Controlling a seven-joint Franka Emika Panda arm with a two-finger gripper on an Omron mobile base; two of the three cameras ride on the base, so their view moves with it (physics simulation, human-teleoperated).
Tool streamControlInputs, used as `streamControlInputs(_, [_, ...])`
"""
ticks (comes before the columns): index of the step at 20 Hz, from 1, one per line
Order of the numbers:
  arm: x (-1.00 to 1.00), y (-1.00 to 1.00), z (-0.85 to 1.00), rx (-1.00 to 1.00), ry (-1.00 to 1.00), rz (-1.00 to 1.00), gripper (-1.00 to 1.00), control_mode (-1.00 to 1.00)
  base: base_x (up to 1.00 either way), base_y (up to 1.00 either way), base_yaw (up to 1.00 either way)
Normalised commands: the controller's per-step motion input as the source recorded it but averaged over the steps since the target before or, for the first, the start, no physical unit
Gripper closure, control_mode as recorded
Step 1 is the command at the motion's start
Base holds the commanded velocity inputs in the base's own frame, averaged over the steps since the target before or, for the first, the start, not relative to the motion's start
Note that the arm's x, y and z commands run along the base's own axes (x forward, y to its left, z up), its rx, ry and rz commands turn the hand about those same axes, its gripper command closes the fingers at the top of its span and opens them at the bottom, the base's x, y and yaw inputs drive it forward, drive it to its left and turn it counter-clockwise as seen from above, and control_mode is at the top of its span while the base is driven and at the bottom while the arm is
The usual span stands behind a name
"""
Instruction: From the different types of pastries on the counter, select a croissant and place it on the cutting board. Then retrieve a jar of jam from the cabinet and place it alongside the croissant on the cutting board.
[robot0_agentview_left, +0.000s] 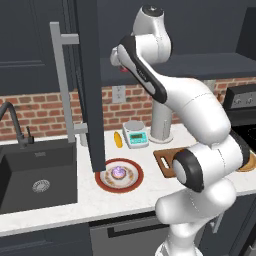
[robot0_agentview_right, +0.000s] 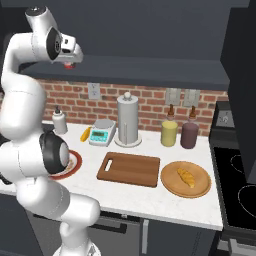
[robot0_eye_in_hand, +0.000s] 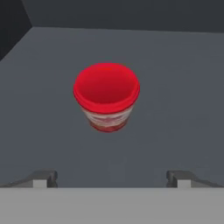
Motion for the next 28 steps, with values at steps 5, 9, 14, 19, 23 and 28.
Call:
streamControlInputs(5, [0.48, 0.06, 0.0, 0.01, 0.0, 0.0, -1.0, -1.0, 0.0, 0.0, 0.0])
streamControlInputs(9, [0.11, 0.1, 0.09, 0.03, 0.05, 0.0, -1.0, -1.0, 0.0, 0.0, 0.0])
streamControlInputs(14, [0.33, 0.08, 0.0, 0.02, 0.07, 0.0, -1.0, -1.0, 0.0, 0.0, 0.0])
streamControlInputs(19, [0.45, 0.05, -0.05, 0.0, 0.05, 0.0, -1.0, -1.0, 0.0, 0.0, 0.0])
streamControlInputs(23, [0.27, 0.04, -0.01, 0.0, 0.02, 0.0, -1.0, -1.0, 0.0, 0.0, 0.0])
streamControlInputs(28, [0.02, 0.11, -0.1, 0.0, 0.07, 0.0, 1.0, -1.0, 0.0, 0.0, 0.0])
